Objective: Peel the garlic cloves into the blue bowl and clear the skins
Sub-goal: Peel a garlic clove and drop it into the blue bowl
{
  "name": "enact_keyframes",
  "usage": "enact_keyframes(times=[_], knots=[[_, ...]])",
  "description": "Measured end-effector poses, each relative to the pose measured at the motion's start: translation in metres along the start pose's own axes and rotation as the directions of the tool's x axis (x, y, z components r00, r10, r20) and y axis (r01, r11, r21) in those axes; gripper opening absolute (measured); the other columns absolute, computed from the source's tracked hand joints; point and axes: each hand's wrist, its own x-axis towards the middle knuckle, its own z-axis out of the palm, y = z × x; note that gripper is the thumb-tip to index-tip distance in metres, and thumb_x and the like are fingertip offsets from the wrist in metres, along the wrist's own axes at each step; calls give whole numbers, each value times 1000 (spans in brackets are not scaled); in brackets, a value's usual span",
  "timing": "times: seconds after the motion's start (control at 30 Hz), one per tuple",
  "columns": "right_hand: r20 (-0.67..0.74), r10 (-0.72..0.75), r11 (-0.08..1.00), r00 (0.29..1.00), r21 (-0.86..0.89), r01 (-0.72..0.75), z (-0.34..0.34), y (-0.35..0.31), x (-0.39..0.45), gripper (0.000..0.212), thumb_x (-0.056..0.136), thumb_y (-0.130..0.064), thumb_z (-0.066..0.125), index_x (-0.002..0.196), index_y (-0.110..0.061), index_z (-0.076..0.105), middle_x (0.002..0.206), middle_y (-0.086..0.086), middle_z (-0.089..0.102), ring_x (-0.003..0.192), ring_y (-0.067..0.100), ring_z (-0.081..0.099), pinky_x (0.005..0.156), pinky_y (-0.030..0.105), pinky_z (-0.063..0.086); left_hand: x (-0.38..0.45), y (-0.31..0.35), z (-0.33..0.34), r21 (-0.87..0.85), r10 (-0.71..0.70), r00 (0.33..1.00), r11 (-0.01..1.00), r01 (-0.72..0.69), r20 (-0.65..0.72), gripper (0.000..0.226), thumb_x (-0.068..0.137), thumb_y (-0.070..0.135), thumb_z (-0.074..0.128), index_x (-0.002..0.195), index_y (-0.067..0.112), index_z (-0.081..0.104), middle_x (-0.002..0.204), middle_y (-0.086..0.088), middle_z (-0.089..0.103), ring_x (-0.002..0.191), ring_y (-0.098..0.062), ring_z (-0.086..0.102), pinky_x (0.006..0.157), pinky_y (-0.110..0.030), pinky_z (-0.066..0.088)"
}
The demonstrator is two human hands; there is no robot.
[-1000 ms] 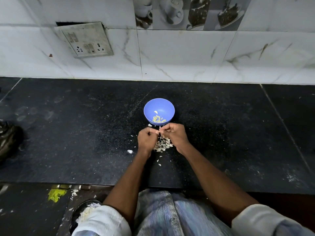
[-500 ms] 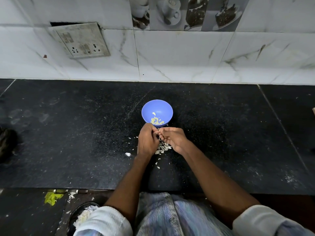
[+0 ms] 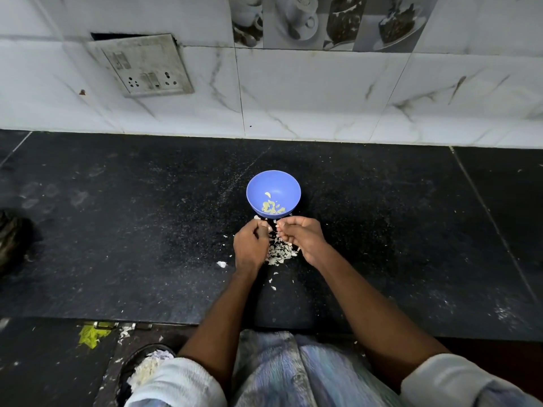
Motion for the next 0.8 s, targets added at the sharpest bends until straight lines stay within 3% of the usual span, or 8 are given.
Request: enact_keyframes(times=[0.1, 0.17, 0.23, 0.43, 0.6, 0.7, 0.8], knots=[[-54, -36, 998, 998, -52, 33, 0, -1, 1, 12, 89, 2, 76, 101, 1, 75, 93, 20, 77, 79, 22, 72, 78, 29, 61, 1, 1, 0, -191, -110, 993, 975, 117, 45, 7, 88, 9, 81, 88, 15, 77, 75, 6, 76, 69, -7, 71, 75, -33, 62], [-72, -48, 997, 996, -71, 43, 1, -1, 0, 12, 87, 6, 75, 98, 1, 75, 92, 22, 77, 81, 26, 75, 83, 34, 62, -1, 7, -2, -343, -139, 985, 925, 166, 104, 29, 81, 0, 86, 104, 13, 75, 86, 0, 79, 78, -12, 75, 80, -34, 64], [-84, -55, 995, 995, -90, 47, 2, -3, -1, 14, 85, 8, 75, 99, 3, 75, 88, 21, 78, 80, 24, 76, 81, 33, 62, -1, 8, -2, -407, -89, 988, 904, 132, 123, 36, 78, -3, 89, 107, 11, 73, 89, -5, 79, 78, -16, 74, 80, -35, 65], [-48, -42, 991, 998, -133, 35, 1, -2, -1, 13, 86, 2, 77, 99, 0, 76, 90, 18, 78, 80, 23, 73, 82, 35, 62, -4, 5, -1, -410, -10, 999, 912, 26, 41, 30, 84, -6, 82, 107, 12, 76, 84, -1, 79, 77, -16, 75, 80, -38, 65], [-6, -21, 980, 1000, -199, 19, 1, 1, -3, 11, 86, 0, 78, 96, 1, 76, 86, 16, 77, 74, 18, 70, 70, 27, 61, -5, 5, -2, -379, -38, 999, 924, 41, 15, 35, 83, -12, 73, 103, 17, 76, 80, -2, 77, 76, -17, 75, 78, -34, 63], [3, -250, 887, 968, -401, 230, 2, 6, -2, 3, 87, 0, 76, 88, -4, 76, 76, 9, 75, 66, 12, 69, 67, 28, 59, -3, 8, 3, -454, -202, 976, 865, 215, 78, 28, 78, -5, 71, 97, 16, 72, 75, -4, 76, 73, -19, 72, 73, -31, 61], [69, -441, 704, 895, -592, 393, 4, 8, 0, 8, 87, -5, 77, 83, -12, 76, 76, -5, 74, 74, 10, 72, 71, 29, 60, 4, 19, 5, -593, -445, 857, 627, 505, 260, 22, 83, -5, 65, 90, 14, 58, 70, -7, 60, 63, -19, 53, 53, -25, 47]])
